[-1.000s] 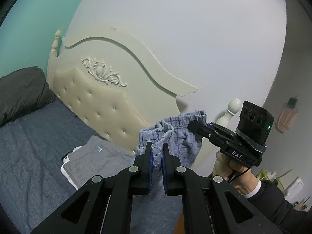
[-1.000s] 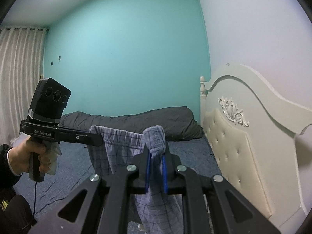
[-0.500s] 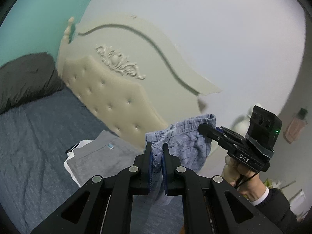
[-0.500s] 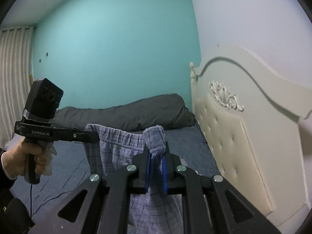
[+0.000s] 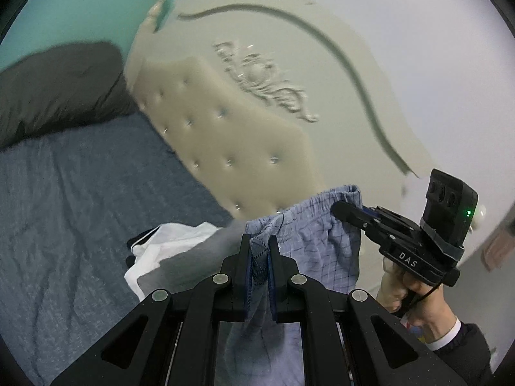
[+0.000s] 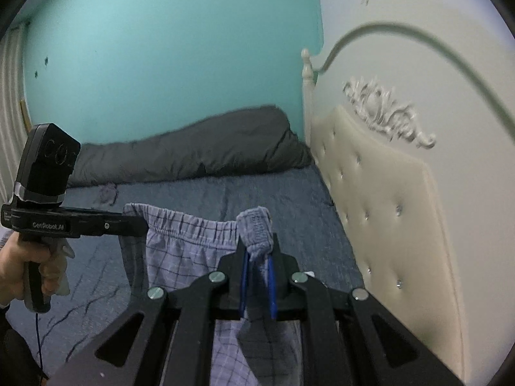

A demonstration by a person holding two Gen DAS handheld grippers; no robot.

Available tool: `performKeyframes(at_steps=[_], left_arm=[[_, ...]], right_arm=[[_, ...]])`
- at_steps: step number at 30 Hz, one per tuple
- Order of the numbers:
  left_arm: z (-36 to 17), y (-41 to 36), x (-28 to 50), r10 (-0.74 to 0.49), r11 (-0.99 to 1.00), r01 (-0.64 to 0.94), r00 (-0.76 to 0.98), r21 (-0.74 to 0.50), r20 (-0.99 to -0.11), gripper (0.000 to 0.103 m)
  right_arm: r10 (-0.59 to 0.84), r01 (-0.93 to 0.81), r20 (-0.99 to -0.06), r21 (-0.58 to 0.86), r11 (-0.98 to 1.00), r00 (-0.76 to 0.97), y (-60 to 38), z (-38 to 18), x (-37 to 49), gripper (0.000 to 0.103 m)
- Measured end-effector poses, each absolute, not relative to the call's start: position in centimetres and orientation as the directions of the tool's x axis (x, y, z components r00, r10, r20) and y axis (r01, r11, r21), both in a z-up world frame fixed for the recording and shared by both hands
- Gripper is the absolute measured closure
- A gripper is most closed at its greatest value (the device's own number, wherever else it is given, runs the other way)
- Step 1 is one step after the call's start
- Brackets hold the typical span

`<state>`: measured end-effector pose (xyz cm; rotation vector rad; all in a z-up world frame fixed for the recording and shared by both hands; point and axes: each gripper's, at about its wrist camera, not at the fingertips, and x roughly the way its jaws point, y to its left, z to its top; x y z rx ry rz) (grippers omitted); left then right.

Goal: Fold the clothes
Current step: 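Carry the held shorts with both tools toward the folded clothes stack, then lower the blue checked shorts onto the folded clothes stack with both tools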

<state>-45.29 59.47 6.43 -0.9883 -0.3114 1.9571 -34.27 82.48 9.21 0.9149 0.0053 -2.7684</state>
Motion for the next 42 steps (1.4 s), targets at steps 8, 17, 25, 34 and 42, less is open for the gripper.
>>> performKeyframes(at_steps=[8, 17, 25, 34, 42], left_arm=[[-0.7, 60.4, -49.9, 0.804, -0.571, -0.541, -0.215, -0.617, -0.555, 0.095], [-4.3, 61.9, -51.2, 0.785, -0.594, -0.505, -0.192, -0.627, -0.589, 0.088], [-2.0, 59.5, -50.8, 0.770, -0.625, -0.518, -0.284, -0.584, -0.572, 0.066], [-3.3, 61.7, -49.7, 0.762, -0.612, -0.567, -0.236, -0.551, -0.603, 0.068], [-4.6, 60.8, -50.0, 0.740, -0.648, -0.524, -0.260, -0.553, -0.621, 0.068]], right_arm=[[-0.196, 0.205, -0.699, 0.073, -0.976, -0.687, 83.6, 3.7, -39.8, 0.093], [-0.160, 0.098, -0.754, 0.127, -0.987, -0.637, 86.3, 1.0, -42.1, 0.077], [-0.207, 0.078, -0.649, 0.222, -0.972, -0.732, 88.1, 4.7, -39.4, 0.067], [-0.222, 0.148, -0.765, 0.166, -0.975, -0.605, 84.8, 2.4, -40.4, 0.094], [-0.098, -0.036, -0.814, 0.145, -0.989, -0.573, 88.2, -0.9, -41.3, 0.094]])
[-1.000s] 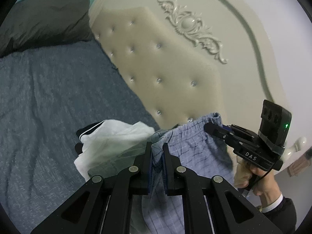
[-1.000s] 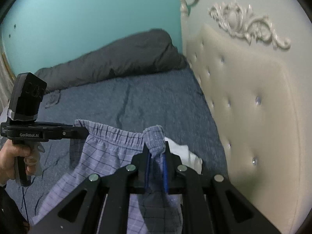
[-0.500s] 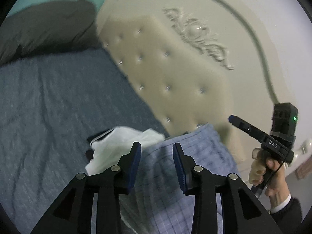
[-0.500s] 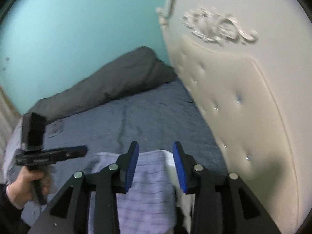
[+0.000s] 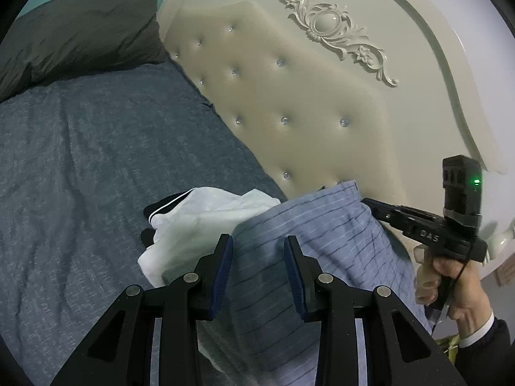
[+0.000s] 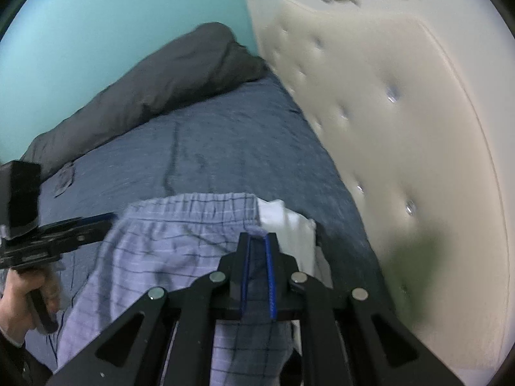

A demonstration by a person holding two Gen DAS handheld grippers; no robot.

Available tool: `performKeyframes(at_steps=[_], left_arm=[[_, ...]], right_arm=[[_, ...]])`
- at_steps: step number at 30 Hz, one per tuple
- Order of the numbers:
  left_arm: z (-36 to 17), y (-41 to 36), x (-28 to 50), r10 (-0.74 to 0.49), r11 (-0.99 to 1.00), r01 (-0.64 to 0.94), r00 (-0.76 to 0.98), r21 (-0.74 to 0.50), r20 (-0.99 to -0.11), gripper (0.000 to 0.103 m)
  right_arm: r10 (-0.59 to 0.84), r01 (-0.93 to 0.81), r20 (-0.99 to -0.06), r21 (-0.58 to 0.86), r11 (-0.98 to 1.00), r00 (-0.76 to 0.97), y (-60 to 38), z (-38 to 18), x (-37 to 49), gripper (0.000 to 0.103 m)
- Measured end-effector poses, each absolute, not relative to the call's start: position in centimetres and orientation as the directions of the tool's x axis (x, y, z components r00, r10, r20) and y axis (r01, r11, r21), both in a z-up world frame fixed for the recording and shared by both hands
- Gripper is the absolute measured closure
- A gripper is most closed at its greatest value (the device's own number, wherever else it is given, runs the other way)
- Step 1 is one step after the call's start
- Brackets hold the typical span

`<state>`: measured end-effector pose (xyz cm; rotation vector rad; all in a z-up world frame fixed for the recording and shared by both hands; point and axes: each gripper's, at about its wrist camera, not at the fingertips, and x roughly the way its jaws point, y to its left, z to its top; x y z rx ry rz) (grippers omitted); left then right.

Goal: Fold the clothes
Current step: 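Lower the blue checked shorts onto the folded clothes stack with both tools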

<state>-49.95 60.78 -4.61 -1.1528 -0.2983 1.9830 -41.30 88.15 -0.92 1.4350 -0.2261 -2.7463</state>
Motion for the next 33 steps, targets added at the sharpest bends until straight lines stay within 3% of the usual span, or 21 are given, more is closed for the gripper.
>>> performKeyframes(at_steps=[6, 12, 16, 20, 21, 22, 23, 33], left_arm=[[-2.2, 59.5, -47.7, 0.766, -0.619, -0.560, -0.276, -0.551, -0.580, 0.068], [-0.9, 59.4, -43.2, 0.779, -0.582, -0.612, -0.230, -0.536, -0.584, 0.067], [-1.2, 59.1, -41.4, 0.766, -0.590, -0.615, -0.222, -0.523, -0.603, 0.067], [-1.9, 58.8, -40.5, 0.755, -0.603, -0.601, -0.217, -0.525, -0.619, 0.067], [-2.1, 58.8, -40.3, 0.754, -0.604, -0.598, -0.213, -0.527, -0.622, 0.067], [-2.3, 58.8, -40.2, 0.752, -0.606, -0.594, -0.209, -0.529, -0.626, 0.067], [-2.6, 58.8, -40.1, 0.747, -0.609, -0.593, -0.205, -0.527, -0.633, 0.067], [-4.9, 59.5, -39.4, 0.720, -0.625, -0.588, -0.179, -0.513, -0.671, 0.067]], right_arm=[[-0.135, -0.027, -0.761, 0.196, -0.980, -0.635, 89.9, 1.4, -38.8, 0.094], [-0.204, 0.012, -0.765, 0.249, -0.968, -0.611, 89.9, 2.1, -35.4, 0.093], [-0.228, 0.006, -0.780, 0.277, -0.961, -0.582, 89.6, 1.4, -34.1, 0.077], [-0.253, 0.013, -0.774, 0.302, -0.953, -0.580, 89.3, 0.9, -33.4, 0.077], [-0.246, 0.012, -0.777, 0.294, -0.956, -0.580, 89.1, 0.7, -33.5, 0.080], [-0.240, 0.007, -0.777, 0.291, -0.957, -0.582, 89.0, 0.5, -33.5, 0.094], [-0.238, 0.001, -0.772, 0.294, -0.956, -0.589, 89.1, 0.4, -33.5, 0.098], [-0.219, -0.109, -0.732, 0.371, -0.922, -0.645, 91.9, -0.2, -33.4, 0.101]])
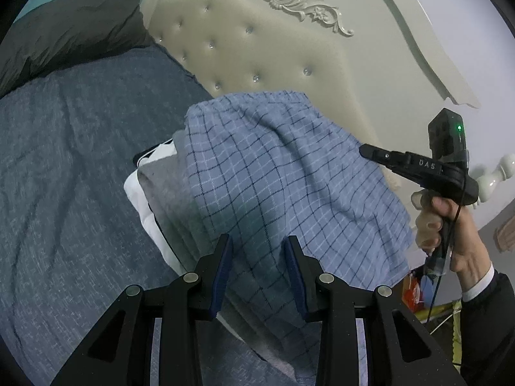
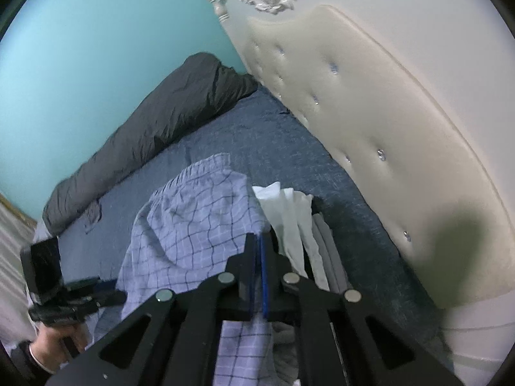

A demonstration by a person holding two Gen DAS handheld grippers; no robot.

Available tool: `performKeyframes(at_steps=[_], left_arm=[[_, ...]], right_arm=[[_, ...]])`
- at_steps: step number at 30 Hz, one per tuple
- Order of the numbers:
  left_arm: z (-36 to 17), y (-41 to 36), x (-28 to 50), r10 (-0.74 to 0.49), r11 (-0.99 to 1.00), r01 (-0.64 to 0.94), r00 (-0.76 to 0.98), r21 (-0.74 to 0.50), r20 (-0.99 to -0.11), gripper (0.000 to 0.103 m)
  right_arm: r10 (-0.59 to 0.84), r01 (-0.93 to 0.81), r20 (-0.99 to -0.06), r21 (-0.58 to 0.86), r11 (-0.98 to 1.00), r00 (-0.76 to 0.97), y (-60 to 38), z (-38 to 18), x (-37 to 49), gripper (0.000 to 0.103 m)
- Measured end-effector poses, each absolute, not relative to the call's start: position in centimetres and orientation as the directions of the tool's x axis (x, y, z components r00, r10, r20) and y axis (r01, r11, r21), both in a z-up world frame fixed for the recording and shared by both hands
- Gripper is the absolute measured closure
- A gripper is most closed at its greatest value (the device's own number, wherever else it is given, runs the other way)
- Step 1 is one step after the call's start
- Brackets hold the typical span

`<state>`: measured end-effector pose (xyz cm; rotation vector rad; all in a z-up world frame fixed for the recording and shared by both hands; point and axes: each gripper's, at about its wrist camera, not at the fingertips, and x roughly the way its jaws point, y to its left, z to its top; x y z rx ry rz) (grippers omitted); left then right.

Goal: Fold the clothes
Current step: 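Lower the blue checked shorts onto the folded clothes stack with both tools, then open both tools to release the shorts on top of the stack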

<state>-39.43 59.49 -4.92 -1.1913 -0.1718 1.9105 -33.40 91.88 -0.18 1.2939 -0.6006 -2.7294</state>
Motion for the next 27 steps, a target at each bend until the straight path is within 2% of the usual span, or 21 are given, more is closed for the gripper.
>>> performKeyframes(at_steps=[13, 16, 17, 19, 27], left_arm=[[-4.9, 58.6, -39.0, 0.711, -0.637, -0.577, -0.186, -0.511, -0.678, 0.067], [-4.3, 58.1, -38.6, 0.718, -0.635, -0.577, -0.196, -0.514, -0.668, 0.067], [-3.8, 58.0, -38.4, 0.722, -0.631, -0.583, -0.199, -0.512, -0.662, 0.067], [-2.8, 57.7, -37.8, 0.732, -0.619, -0.597, -0.204, -0.510, -0.650, 0.067], [-1.0, 57.5, -34.5, 0.757, -0.574, -0.645, -0.183, -0.505, -0.627, 0.066]], right_arm=[[-0.272, -0.163, -0.708, 0.480, -0.862, -0.651, 93.9, -0.9, -32.4, 0.101], [-0.296, -0.157, -0.693, 0.510, -0.846, -0.657, 94.0, -0.5, -31.5, 0.097], [-0.296, -0.154, -0.690, 0.510, -0.846, -0.661, 94.0, -0.3, -31.2, 0.095], [-0.302, -0.145, -0.674, 0.522, -0.841, -0.674, 94.2, 0.1, -30.0, 0.072], [-0.368, -0.092, -0.657, 0.555, -0.827, -0.658, 93.1, -0.6, -25.2, 0.071]])
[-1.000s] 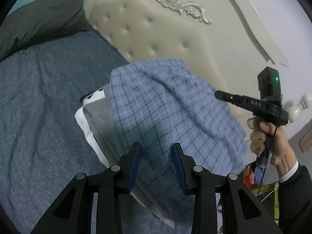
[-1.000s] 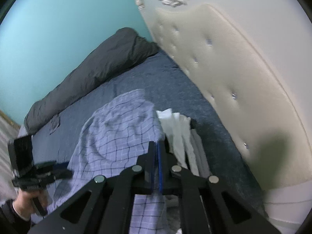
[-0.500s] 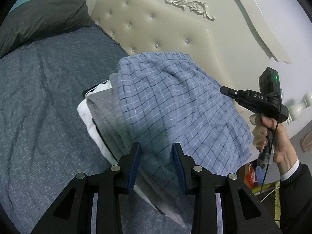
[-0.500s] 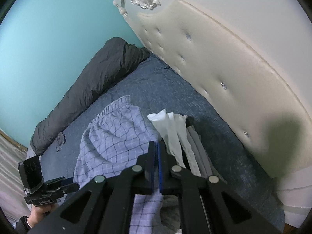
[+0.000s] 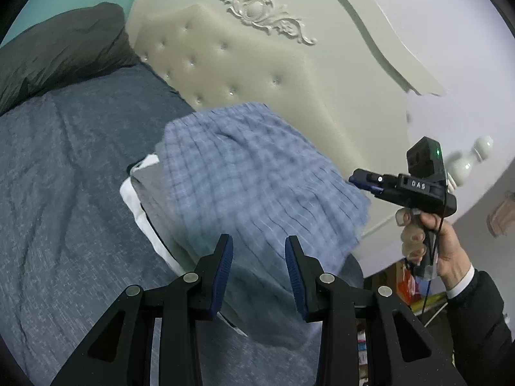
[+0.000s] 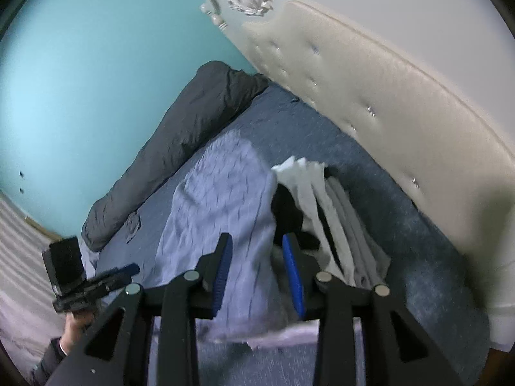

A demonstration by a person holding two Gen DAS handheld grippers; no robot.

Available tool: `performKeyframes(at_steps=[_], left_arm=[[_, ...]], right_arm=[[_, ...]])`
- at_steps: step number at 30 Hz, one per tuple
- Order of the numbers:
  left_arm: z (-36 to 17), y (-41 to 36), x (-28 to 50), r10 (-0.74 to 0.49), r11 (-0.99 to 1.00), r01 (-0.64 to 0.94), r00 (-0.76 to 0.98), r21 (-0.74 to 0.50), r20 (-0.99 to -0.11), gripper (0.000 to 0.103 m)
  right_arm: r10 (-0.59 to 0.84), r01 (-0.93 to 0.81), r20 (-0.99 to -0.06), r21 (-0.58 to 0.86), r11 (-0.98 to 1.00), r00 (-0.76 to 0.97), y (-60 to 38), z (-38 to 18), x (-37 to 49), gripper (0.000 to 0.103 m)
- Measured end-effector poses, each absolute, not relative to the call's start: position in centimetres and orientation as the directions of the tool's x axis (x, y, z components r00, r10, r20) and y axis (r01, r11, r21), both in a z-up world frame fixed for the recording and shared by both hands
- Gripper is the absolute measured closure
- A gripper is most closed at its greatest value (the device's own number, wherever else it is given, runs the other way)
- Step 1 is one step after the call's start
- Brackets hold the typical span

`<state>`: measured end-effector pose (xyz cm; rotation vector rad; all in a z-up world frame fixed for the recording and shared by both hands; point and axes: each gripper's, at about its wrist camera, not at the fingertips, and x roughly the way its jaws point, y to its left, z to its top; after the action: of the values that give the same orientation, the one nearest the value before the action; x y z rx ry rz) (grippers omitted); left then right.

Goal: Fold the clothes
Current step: 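Open both tools to release the shorts on top of the stack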

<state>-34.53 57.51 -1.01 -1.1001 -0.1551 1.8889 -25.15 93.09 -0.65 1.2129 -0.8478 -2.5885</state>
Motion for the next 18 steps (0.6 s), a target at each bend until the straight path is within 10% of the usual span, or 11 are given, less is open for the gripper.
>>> performKeyframes(at_steps=[5, 18], left_arm=[[-2.2, 57.6, -33.8, 0.751, -0.584, -0.625, -0.172, -0.519, -0.638, 0.066], [-4.1, 57.8, -31.9, 0.736, -0.590, -0.620, -0.151, -0.517, -0.660, 0.066]], right_arm=[[-0.362, -0.132, -0.649, 0.583, -0.802, -0.669, 93.4, -2.1, -23.6, 0.100], [-0.301, -0.204, -0.606, 0.622, -0.756, -0.736, 95.5, -2.7, -21.8, 0.101]])
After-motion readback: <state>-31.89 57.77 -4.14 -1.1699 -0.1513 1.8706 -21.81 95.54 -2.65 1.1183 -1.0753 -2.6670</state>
